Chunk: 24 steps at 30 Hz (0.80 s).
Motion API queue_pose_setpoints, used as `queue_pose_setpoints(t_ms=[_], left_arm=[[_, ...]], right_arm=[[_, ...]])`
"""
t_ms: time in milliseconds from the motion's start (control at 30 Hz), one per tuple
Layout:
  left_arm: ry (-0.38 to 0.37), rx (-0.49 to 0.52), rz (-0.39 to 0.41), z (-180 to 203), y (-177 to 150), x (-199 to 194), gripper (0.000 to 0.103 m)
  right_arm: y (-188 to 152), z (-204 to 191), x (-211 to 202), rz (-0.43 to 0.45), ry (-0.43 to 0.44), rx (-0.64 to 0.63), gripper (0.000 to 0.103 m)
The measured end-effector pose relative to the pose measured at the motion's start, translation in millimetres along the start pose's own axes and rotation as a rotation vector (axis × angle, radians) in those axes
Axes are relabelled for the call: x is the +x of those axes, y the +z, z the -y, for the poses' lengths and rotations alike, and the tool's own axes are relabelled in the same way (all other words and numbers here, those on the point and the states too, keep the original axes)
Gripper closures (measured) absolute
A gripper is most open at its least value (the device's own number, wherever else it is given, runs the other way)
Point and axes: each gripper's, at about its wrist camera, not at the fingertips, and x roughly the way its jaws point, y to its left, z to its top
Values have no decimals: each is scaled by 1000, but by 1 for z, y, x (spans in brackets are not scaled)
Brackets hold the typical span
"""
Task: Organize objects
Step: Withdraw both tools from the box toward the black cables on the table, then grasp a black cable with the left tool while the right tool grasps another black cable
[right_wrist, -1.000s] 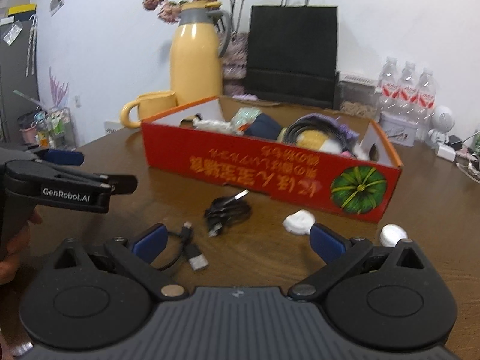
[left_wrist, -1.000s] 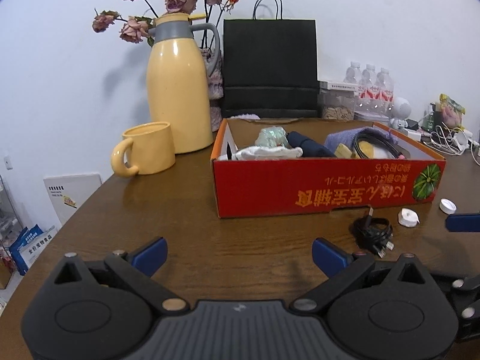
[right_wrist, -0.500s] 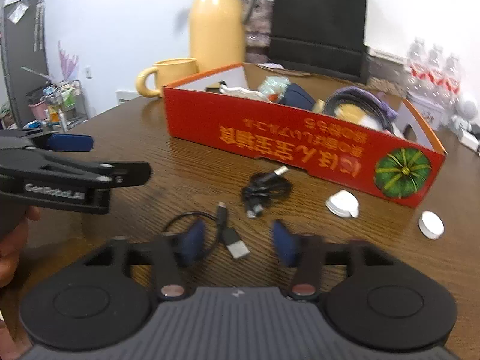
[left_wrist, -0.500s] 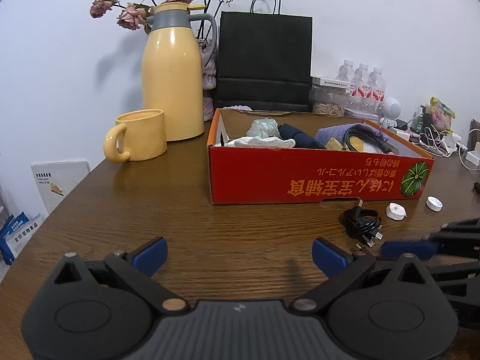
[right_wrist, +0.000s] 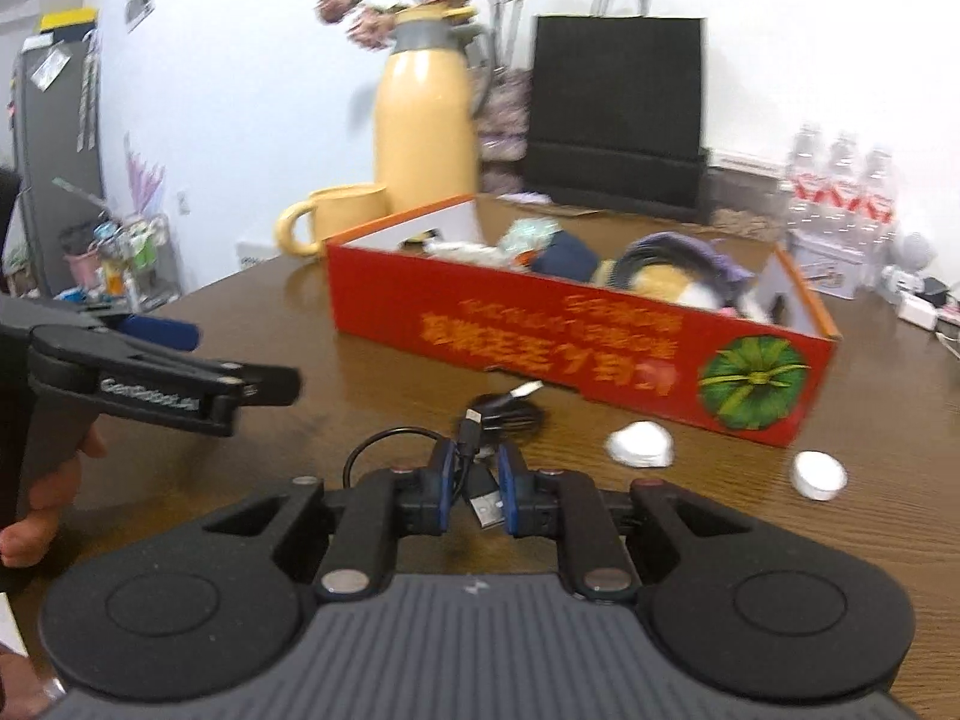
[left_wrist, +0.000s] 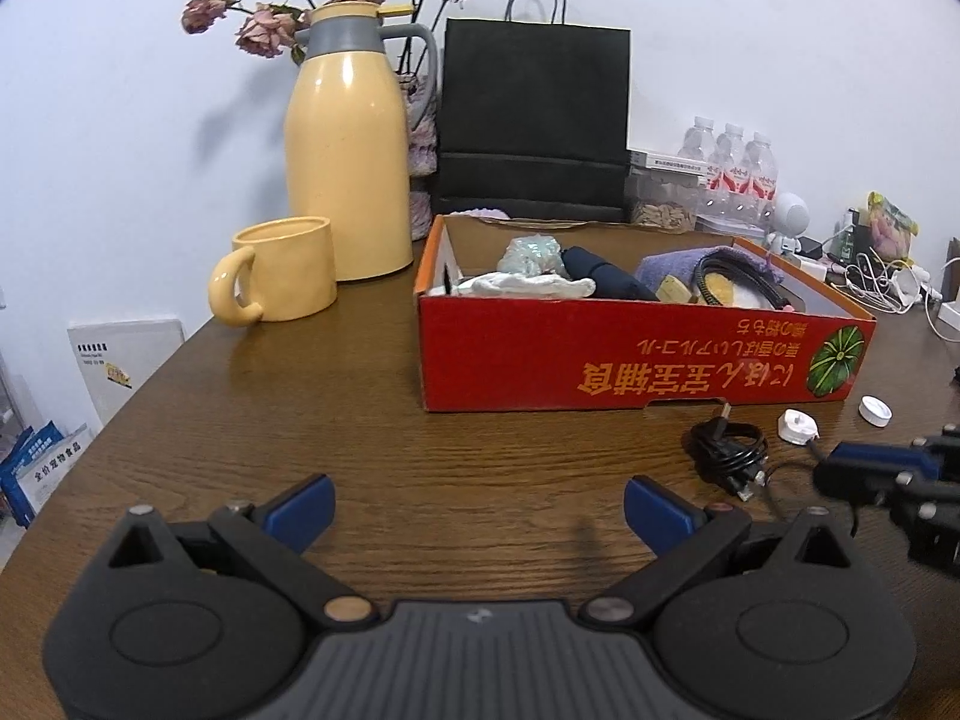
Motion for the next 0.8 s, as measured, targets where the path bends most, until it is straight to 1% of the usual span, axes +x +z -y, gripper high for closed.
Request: queue_pose_setpoints(t_ms=[200,400,467,567,700,800], left_arm=[[-72,32,-4,33,10,5,0],[-122,72,-61,75,21,27,0],[-121,79,-88,87,23,36,0],[-108,59,-112,96,25,46,0],[-76,35,-131,102,29,58,0],[-54,4,-138,101,30,63,4]], right_arm=[[-3,40,-10,38,-95,56,87],[-6,71,-17,66,-153,106,87],[-8,78,-18,74,-162,122,87],[-9,84,-20,85,-166,145,87],[-9,86,-20,92,-169,149,87],[-9,85,-21,98,-170,149,87]])
